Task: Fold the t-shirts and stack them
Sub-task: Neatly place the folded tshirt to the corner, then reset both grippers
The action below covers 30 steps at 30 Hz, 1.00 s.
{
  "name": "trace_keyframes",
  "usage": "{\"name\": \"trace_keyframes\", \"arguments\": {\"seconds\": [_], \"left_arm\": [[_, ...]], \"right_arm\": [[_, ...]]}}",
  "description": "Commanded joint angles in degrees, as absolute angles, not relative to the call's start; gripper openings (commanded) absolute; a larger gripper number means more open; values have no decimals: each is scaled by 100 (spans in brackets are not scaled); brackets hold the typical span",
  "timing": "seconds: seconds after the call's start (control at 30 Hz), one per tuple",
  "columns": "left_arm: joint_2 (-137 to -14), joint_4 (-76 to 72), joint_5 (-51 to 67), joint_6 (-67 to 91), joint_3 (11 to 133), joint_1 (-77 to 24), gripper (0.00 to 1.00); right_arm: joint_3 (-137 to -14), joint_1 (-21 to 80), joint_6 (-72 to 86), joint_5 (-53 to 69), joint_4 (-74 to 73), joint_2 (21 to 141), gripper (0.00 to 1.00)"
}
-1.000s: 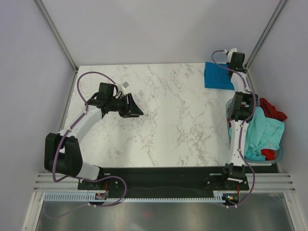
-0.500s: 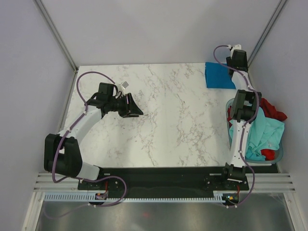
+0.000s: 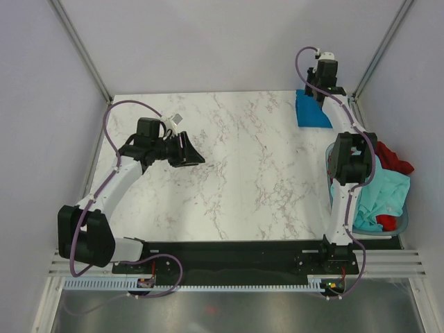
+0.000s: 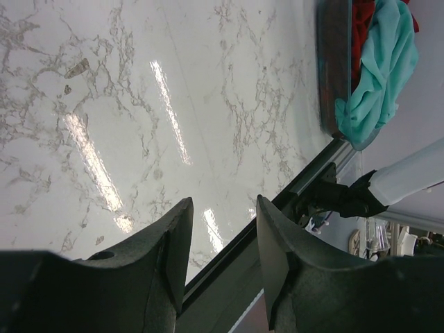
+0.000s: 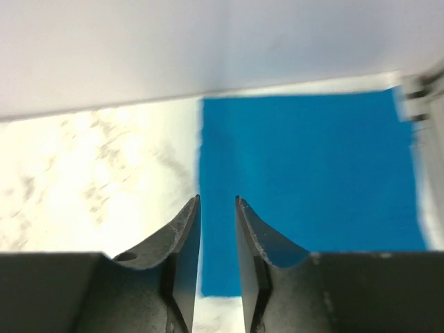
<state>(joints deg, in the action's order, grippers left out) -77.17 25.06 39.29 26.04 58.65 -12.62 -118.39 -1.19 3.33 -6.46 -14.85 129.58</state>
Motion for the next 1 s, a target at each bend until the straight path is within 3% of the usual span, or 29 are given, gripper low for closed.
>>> {"name": "trace_keyframes", "arguments": {"seconds": [0.0,0.43,0.97], "left_arm": [[-7488,2400,3885,2347,5871,-1266,50],[-7523,2382,3841,2355,5854,-1257,49],[-7479,2382,3823,2364,5836,-1257,50]], "right_arm": [[-11628,166,756,-53,-1846,12981,31],[-10951,439,738,-448,-1925,13333,23],[-10415,571,668,-1607,-2180,13219,22]]}}
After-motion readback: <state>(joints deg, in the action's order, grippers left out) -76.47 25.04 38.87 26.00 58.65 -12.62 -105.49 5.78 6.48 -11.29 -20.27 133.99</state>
